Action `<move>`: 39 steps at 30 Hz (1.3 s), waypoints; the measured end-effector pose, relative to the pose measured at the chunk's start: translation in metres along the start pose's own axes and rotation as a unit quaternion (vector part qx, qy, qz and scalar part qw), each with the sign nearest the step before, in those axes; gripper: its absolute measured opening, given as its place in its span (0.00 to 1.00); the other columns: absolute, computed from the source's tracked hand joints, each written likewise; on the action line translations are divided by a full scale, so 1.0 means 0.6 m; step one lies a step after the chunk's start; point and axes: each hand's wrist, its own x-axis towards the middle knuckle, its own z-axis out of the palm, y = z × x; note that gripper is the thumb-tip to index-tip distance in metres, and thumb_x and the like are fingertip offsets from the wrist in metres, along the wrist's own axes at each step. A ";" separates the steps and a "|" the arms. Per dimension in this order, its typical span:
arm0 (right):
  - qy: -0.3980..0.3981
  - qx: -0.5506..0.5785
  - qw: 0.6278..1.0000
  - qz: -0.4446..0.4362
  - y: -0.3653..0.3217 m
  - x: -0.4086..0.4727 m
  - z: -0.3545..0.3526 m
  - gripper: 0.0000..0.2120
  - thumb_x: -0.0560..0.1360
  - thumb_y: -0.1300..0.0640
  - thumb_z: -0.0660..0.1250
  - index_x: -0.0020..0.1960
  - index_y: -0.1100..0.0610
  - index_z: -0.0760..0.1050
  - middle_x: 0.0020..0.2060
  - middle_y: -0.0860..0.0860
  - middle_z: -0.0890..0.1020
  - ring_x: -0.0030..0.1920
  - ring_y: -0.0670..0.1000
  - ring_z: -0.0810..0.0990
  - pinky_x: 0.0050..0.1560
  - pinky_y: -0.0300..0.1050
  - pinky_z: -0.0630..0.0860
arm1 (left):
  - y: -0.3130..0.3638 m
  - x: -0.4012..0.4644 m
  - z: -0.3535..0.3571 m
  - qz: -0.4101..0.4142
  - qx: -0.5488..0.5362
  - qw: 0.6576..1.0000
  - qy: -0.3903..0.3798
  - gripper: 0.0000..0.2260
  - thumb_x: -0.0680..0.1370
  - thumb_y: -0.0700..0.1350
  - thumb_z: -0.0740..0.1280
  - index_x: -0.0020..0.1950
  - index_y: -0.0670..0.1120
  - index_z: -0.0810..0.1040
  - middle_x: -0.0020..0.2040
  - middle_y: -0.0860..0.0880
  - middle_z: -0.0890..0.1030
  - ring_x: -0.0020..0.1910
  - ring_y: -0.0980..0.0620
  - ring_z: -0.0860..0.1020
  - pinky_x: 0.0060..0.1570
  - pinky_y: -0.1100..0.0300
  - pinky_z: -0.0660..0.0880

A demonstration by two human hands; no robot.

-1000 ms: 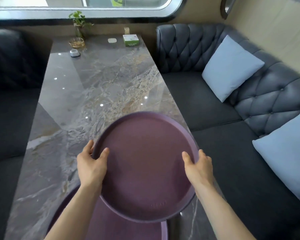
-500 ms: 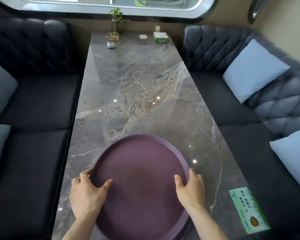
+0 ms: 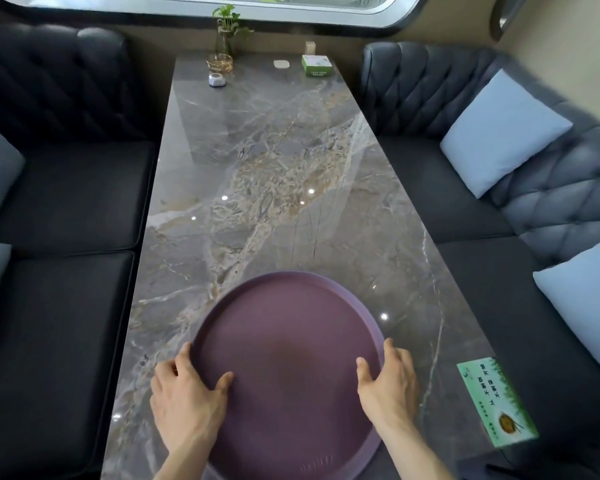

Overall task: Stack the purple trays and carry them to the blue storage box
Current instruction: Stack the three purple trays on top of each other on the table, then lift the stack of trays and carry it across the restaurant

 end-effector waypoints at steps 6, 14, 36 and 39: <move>0.048 0.024 0.998 -0.017 0.022 -0.016 0.030 0.33 0.73 0.53 0.73 0.74 0.62 0.67 0.72 0.59 0.73 0.71 0.59 0.73 0.69 0.52 0.69 | -0.008 -0.007 0.012 0.006 -0.036 0.999 0.008 0.41 0.67 0.51 0.80 0.77 0.44 0.67 0.65 0.38 0.70 0.64 0.35 0.68 0.63 0.38 0.69; 0.083 0.019 0.993 -0.078 0.056 -0.021 0.061 0.38 0.70 0.49 0.76 0.74 0.61 0.68 0.73 0.58 0.71 0.68 0.60 0.76 0.65 0.48 0.72 | -0.012 -0.008 0.019 0.002 -0.064 0.998 0.006 0.41 0.68 0.52 0.78 0.78 0.47 0.65 0.67 0.41 0.68 0.67 0.38 0.67 0.63 0.37 0.71; 0.065 -0.139 0.975 -0.162 0.056 0.013 0.077 0.42 0.77 0.36 0.53 0.79 0.65 0.53 0.78 0.62 0.58 0.74 0.62 0.64 0.73 0.57 0.66 | 0.006 -0.012 0.051 0.036 0.037 0.998 0.032 0.53 0.67 0.73 0.63 0.80 0.40 0.54 0.68 0.34 0.70 0.65 0.33 0.67 0.61 0.36 0.70; 0.061 -0.100 0.981 -0.152 0.062 0.012 0.072 0.45 0.75 0.33 0.55 0.80 0.62 0.49 0.79 0.59 0.56 0.77 0.59 0.59 0.75 0.55 0.64 | 0.012 -0.016 0.051 0.014 0.013 0.999 0.030 0.53 0.67 0.70 0.69 0.80 0.41 0.53 0.69 0.35 0.69 0.67 0.33 0.66 0.61 0.36 0.70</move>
